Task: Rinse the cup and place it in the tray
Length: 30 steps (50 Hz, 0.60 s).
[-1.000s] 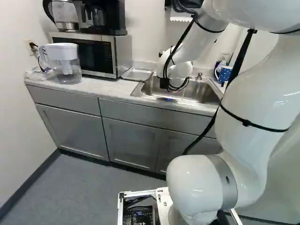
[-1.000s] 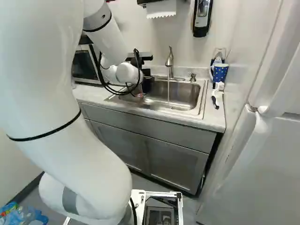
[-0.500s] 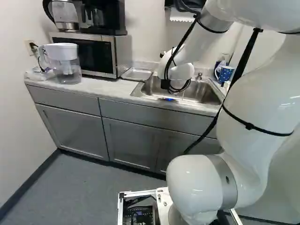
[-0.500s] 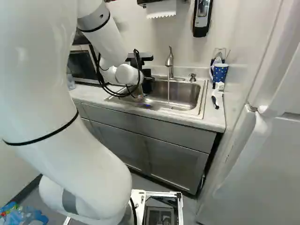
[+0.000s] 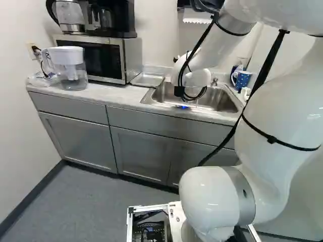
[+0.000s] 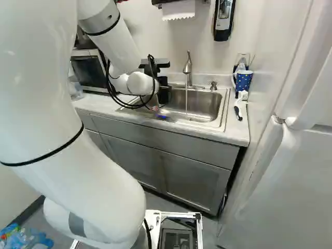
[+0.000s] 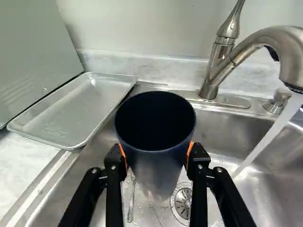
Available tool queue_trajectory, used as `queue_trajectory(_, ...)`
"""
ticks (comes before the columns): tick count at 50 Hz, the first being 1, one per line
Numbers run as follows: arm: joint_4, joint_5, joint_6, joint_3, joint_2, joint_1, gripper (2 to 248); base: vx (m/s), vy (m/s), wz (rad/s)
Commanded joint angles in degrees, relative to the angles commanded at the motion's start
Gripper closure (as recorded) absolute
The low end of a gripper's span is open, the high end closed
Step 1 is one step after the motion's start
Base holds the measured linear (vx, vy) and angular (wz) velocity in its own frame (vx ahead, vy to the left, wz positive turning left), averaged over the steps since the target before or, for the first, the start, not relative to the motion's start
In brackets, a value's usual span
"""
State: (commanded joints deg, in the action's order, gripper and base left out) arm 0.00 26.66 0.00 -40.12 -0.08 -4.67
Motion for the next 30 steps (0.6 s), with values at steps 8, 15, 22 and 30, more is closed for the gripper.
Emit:
queue_trajectory(8, 0.0, 0.0, 0.0, 0.5, 0.5, -0.2, 124, 0.000, 0.000, 0.000)
queue_trajectory(15, 0.0, 0.0, 0.0, 0.9, 0.9, -0.4, 124, 0.000, 0.000, 0.000)
queue_trajectory(22, 0.0, 0.0, 0.0, 1.3, 1.2, -0.9, 124, 0.000, 0.000, 0.000)
queue_trajectory(30, 0.0, 0.0, 0.0, 1.6, 1.6, -1.6, 124, 0.000, 0.000, 0.000)
